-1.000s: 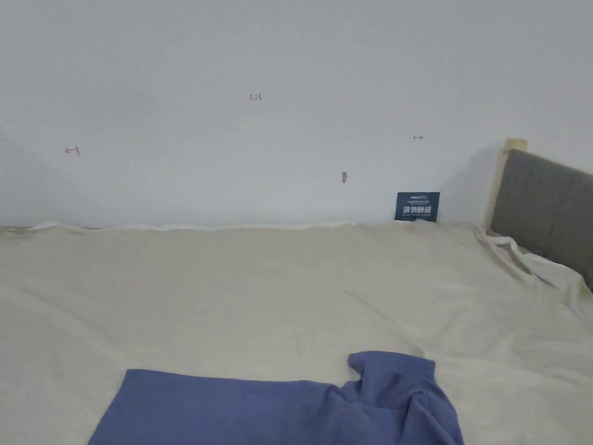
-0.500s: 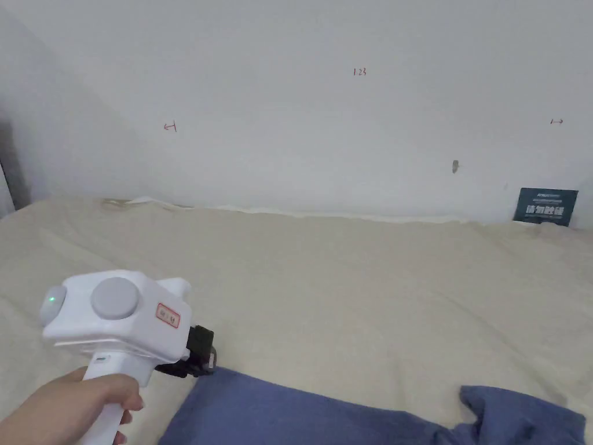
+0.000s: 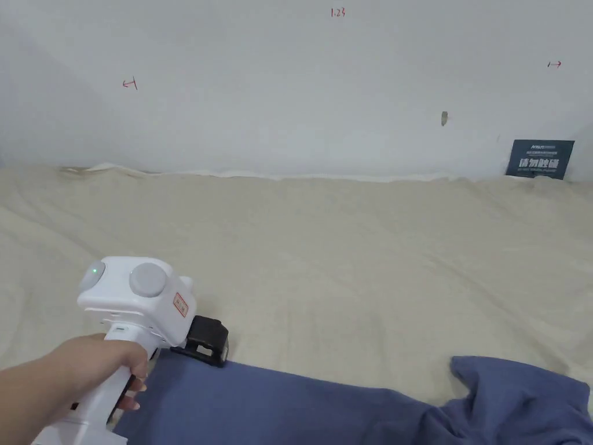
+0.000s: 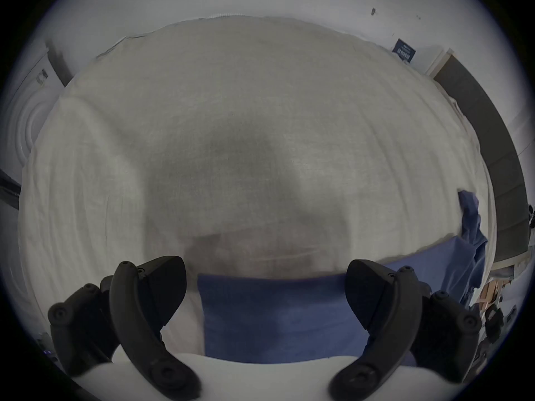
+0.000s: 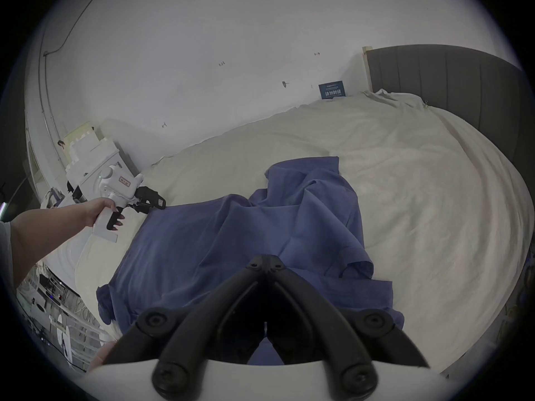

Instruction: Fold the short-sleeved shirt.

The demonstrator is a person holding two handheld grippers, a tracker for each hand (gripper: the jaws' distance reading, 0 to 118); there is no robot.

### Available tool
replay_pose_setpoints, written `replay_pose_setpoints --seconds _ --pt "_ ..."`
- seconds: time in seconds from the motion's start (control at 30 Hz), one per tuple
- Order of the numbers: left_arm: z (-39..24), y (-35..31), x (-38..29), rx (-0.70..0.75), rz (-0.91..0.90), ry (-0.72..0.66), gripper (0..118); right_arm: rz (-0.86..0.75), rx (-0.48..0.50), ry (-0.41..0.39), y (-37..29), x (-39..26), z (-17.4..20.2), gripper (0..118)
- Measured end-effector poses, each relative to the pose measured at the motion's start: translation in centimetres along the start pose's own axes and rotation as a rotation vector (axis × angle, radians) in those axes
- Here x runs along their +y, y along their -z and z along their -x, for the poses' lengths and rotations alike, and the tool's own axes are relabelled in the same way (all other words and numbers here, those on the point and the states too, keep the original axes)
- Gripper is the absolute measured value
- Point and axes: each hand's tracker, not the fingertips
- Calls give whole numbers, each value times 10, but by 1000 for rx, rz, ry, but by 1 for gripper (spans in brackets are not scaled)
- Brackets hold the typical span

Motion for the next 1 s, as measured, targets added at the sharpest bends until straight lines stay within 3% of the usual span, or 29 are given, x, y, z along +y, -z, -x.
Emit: replay_pose_setpoints --seconds 0.2,0.27,0.33,0.37,0.4,0.5,0.6,0.73,0.8,0.9,1.0 --pt "0 0 0 32 25 42 111 18 10 -25 2 -8 5 0" --pt "-2 -5 -4 38 17 35 96 33 14 -35 5 -9 6 0" --pt "-13 -16 -12 60 -10 59 60 43 17 -29 6 -10 8 0" --pt "-20 -23 -16 35 -15 104 29 45 15 -23 6 -10 8 0" --pt "-27 -28 -19 28 -17 138 5 42 10 -17 6 -10 8 0" --pt "-39 -26 -28 104 24 284 5 26 5 14 5 -5 4 0" --pt "-40 -30 -27 116 14 285 5 -41 -13 31 -3 8 -1 0" --pt "-42 -59 -31 106 -57 271 5 -100 -37 -49 -2 55 -25 0" --pt "-40 -73 -33 114 -83 278 5 -6 -75 -91 18 87 -41 0" --pt "-36 -90 -39 120 -91 270 5 187 -42 -28 60 127 -69 0" --pt "-30 -99 -46 135 -121 249 5 319 -103 37 100 150 -87 2"
